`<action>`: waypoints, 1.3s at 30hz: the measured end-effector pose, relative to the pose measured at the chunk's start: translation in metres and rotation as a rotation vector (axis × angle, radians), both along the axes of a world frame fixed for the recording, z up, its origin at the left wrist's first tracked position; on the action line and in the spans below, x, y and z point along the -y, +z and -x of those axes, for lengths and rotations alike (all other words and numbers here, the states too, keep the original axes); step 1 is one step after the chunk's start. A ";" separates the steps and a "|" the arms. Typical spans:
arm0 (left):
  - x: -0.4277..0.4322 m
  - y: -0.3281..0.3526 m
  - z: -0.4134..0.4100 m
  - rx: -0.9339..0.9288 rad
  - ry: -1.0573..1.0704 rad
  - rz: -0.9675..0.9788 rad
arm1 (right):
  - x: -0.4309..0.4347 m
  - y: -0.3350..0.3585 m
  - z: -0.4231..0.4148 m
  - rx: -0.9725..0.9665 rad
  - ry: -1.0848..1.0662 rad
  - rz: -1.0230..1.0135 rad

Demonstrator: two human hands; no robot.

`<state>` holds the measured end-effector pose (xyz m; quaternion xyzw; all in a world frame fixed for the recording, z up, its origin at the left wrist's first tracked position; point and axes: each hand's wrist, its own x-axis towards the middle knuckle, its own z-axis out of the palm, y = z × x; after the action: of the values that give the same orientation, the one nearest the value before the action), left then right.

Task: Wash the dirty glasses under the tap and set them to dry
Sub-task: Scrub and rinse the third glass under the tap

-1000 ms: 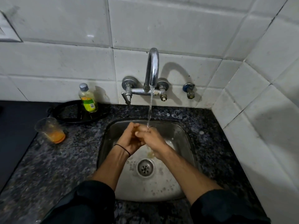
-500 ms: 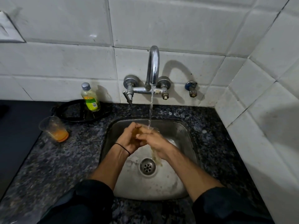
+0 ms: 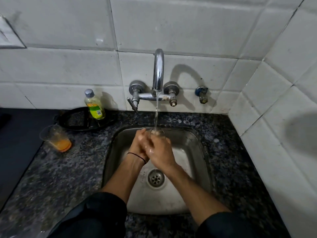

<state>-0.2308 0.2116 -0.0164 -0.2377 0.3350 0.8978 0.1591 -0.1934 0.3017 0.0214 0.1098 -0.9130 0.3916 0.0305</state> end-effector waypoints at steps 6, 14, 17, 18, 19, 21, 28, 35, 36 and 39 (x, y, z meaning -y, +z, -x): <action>0.011 0.014 0.003 0.147 -0.271 0.337 | -0.040 -0.001 0.016 -0.079 0.571 -0.740; 0.005 0.014 0.003 0.138 -0.143 0.426 | -0.025 -0.003 0.010 0.392 0.295 -0.419; 0.007 0.014 -0.005 0.060 -0.123 0.256 | -0.030 0.021 0.008 0.812 0.228 0.532; 0.008 0.012 -0.004 0.028 -0.107 0.239 | -0.034 0.021 0.010 0.823 0.205 0.667; 0.009 0.013 -0.006 -0.018 -0.107 0.262 | -0.036 0.020 0.011 0.820 0.194 0.767; 0.011 0.018 -0.007 -0.126 -0.130 0.336 | -0.034 0.010 0.012 0.773 0.048 0.946; 0.017 0.033 -0.015 -0.112 -0.383 0.410 | -0.023 0.006 0.030 0.492 -0.555 0.772; 0.001 0.052 -0.026 -0.150 -0.518 0.191 | -0.027 0.026 0.058 0.214 -0.073 0.507; 0.000 0.052 -0.025 -0.174 -0.462 0.191 | -0.026 0.026 0.059 0.159 -0.074 0.456; -0.009 0.044 -0.021 -0.171 -0.199 0.263 | -0.011 0.016 0.050 -0.094 -0.187 0.243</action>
<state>-0.2096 0.2210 0.0272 -0.1448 0.4838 0.8429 0.1856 -0.2439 0.3132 0.0373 0.0379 -0.8628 0.4890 0.1225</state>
